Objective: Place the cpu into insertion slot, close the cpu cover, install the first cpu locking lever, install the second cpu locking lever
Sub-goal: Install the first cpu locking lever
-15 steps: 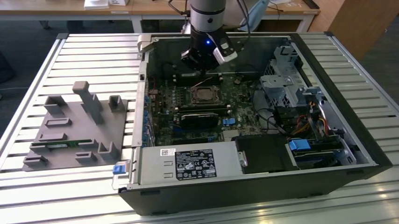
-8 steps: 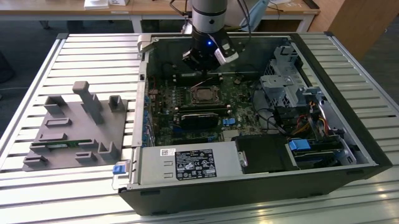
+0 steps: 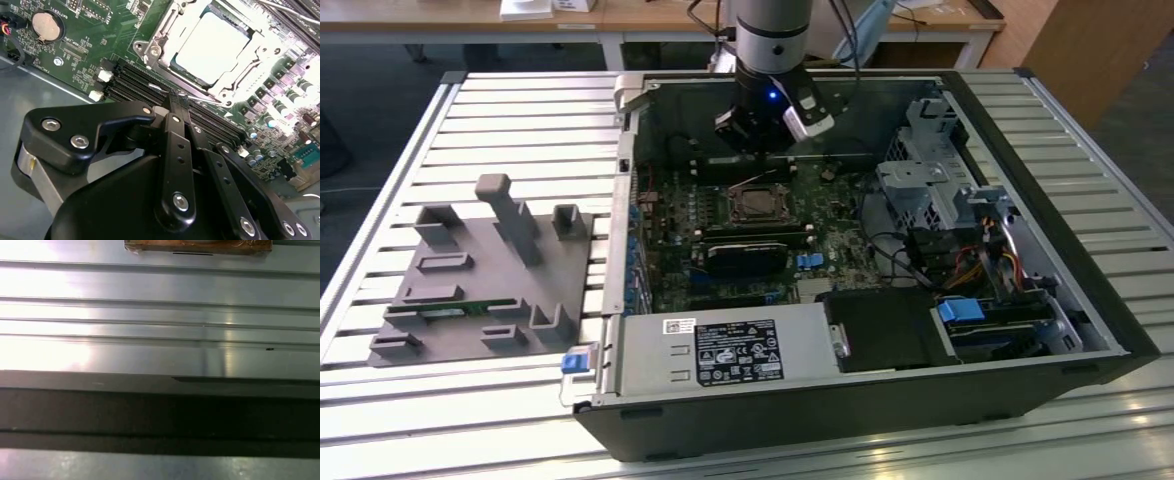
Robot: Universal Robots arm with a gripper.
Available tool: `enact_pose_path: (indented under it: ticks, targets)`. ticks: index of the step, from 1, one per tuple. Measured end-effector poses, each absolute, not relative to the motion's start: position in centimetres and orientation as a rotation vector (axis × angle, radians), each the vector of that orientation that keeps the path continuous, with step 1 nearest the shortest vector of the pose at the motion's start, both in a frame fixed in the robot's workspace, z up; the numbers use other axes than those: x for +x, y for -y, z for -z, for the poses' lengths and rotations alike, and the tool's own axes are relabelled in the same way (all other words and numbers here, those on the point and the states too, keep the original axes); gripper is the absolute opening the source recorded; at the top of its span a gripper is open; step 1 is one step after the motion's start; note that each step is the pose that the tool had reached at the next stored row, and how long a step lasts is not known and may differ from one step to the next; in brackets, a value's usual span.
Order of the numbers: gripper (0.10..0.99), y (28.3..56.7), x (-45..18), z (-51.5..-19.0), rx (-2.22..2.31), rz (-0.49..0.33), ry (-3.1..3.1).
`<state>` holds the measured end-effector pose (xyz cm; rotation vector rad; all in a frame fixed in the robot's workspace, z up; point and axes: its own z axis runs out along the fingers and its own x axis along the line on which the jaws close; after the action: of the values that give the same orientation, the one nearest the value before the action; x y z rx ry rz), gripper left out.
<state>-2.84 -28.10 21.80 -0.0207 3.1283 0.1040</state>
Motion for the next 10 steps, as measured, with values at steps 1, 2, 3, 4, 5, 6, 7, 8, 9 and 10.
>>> enact_pose_path:
  ticks: [1, 2, 3, 4, 5, 6, 7, 8, 9, 10]
  targets:
    - [0.106, 28.1, -2.73, -21.74, -0.021, -0.104, -3.129]
    - [0.106, 28.1, -2.64, -21.71, -0.021, -0.104, -3.129]
    - [0.106, 28.1, -2.55, -21.67, -0.021, -0.104, -3.13]
    - [0.106, 28.1, -2.45, -21.63, -0.021, -0.104, -3.13]
    - [0.106, 28.1, -2.36, -21.59, -0.021, -0.104, -3.131]
    - [0.106, 28.1, -2.28, -21.55, -0.021, -0.104, -3.131]
    - [0.106, 28.1, -2.18, -21.51, -0.021, -0.104, -3.131]
    - [0.106, 28.1, -2.09, -21.47, -0.021, -0.104, -3.131]
    - [0.106, 28.1, -2.01, -21.42, -0.021, -0.104, -3.131]
    - [0.106, 28.1, -1.92, -21.36, -0.02, -0.104, -3.132]
